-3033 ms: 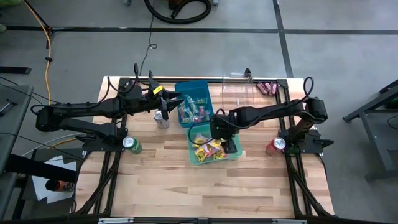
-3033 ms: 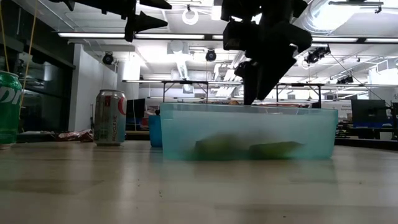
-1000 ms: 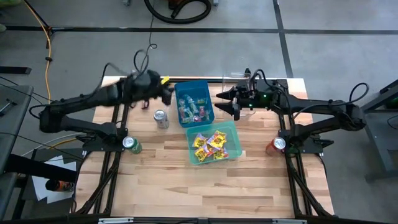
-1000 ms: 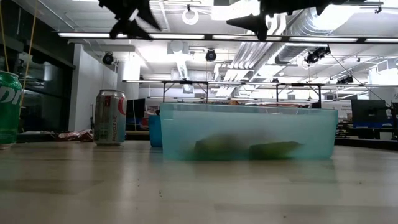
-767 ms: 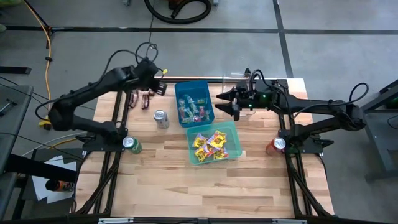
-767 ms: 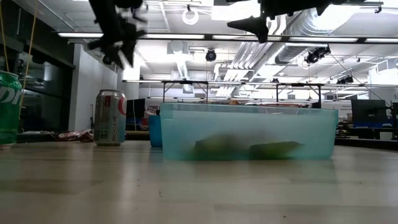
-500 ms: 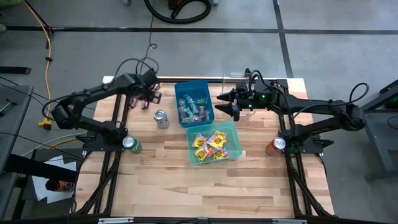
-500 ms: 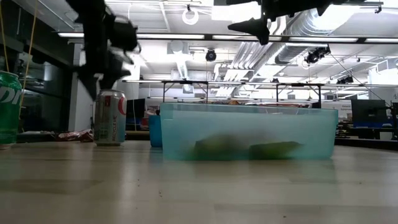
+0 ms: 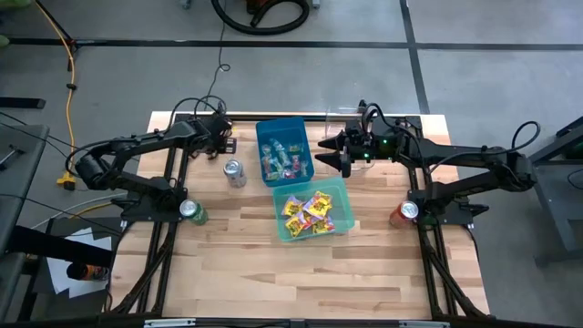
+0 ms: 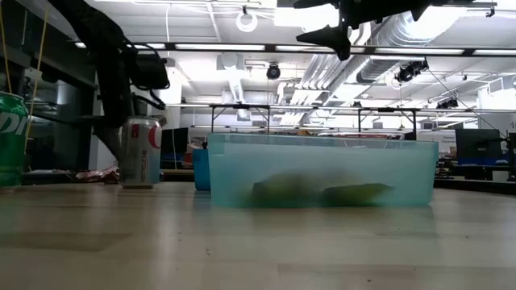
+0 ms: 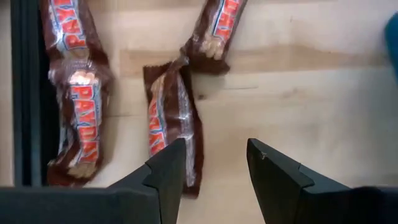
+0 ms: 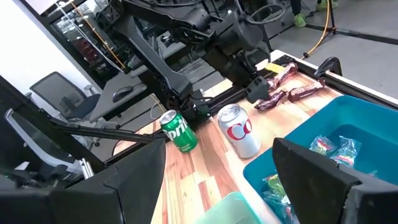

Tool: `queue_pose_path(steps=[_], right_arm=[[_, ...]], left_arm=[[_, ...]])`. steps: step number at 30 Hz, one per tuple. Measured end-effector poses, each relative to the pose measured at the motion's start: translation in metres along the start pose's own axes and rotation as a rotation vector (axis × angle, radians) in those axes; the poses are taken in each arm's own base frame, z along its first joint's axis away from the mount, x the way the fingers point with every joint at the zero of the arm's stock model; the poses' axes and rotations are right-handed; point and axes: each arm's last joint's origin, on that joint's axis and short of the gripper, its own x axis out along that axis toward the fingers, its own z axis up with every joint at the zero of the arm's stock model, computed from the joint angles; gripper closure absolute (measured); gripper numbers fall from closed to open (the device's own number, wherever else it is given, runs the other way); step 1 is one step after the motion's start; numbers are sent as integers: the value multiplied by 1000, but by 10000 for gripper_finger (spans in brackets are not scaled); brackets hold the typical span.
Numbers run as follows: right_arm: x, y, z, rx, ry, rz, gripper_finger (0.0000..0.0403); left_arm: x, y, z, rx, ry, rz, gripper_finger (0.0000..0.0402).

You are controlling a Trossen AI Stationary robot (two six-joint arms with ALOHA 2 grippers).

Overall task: Sort candy
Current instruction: Put the brown candy into the transparent bin

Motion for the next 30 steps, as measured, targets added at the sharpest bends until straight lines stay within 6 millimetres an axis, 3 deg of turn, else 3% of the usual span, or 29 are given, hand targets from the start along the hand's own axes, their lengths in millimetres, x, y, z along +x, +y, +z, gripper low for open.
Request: queue_pose_path(steps=[9,25,30], right_arm=[[0,0,0,1,1,0,112],[0,-2,-5,6,47,-23,112],[0,-2,-5,5,47,-22,112]], left_arm=[[5,3,0,-15,30,23,245],[43,1,-4,19,160,131,248],[41,1,-4,71,168,104,304]])
